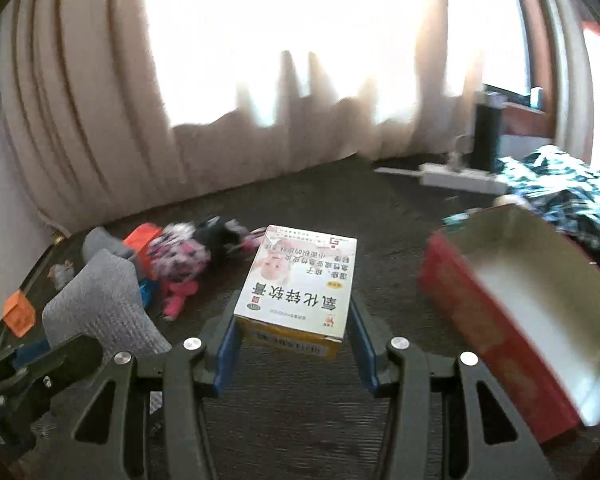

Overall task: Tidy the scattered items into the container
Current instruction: 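Carry the sock with the left tool into the red tin while the right tool drops the box there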

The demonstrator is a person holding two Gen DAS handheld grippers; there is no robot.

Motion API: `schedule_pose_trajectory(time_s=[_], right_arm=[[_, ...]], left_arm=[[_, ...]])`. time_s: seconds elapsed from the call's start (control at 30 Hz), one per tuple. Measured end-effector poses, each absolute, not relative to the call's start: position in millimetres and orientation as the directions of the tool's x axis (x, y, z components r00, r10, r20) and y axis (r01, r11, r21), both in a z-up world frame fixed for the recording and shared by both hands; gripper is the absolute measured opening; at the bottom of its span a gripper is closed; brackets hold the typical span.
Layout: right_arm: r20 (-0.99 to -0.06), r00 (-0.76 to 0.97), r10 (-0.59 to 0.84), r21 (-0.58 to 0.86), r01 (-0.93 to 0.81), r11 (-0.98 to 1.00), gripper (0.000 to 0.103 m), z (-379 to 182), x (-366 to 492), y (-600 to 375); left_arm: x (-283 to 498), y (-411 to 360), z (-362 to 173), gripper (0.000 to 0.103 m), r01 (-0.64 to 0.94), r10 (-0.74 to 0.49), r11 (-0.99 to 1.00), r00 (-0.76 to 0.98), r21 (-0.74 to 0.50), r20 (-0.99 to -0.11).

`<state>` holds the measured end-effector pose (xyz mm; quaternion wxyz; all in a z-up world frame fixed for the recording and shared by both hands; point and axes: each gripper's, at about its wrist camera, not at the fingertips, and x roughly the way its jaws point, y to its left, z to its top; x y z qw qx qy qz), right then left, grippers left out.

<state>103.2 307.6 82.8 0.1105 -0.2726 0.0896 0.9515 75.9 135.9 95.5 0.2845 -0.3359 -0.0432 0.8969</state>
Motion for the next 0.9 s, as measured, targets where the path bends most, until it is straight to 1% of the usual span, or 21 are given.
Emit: schedule_pose_trajectory(time_s=[0.23,0.33,0.47,0.6,0.67,0.73,0.9], right_arm=[[-0.428,-0.808,0.406,0.062,-0.474,-0.878,0.053,93,154,379],[-0.414,-0.776,0.475,0.068,-0.547,-0.835,0.053,93,165,409],[-0.402,-0.732,0.550,0.079,-0.626,-0.776,0.053,88,174,432],[-0.359,-0.679,0.641,0.139,-0.718,-0.682,0.056,88,192,447],[-0.346,-0.657,0.669,0.190,-0.748,-0.636,0.059,89,202,457],[-0.339,-0.653,0.677,0.225,-0.756,-0.615,0.059,90,209,466],[-0.316,-0.654,0.688,0.245,-0.756,-0.607,0.060,92,216,467]], left_arm=[[89,216,103,0.040,-0.593,0.614,-0.762,-0.534,-0.261,-0.581],[94,254,108,0.040,-0.639,0.640,-0.727,-0.502,-0.250,-0.582],[102,293,121,0.040,-0.694,0.675,-0.683,-0.481,-0.228,-0.559],[98,321,128,0.040,-0.721,0.695,-0.658,-0.471,-0.217,-0.543],[94,333,128,0.040,-0.729,0.706,-0.646,-0.459,-0.226,-0.539],[88,346,125,0.040,-0.739,0.717,-0.631,-0.439,-0.236,-0.541],[78,372,110,0.040,-0.758,0.733,-0.600,-0.393,-0.256,-0.555]])
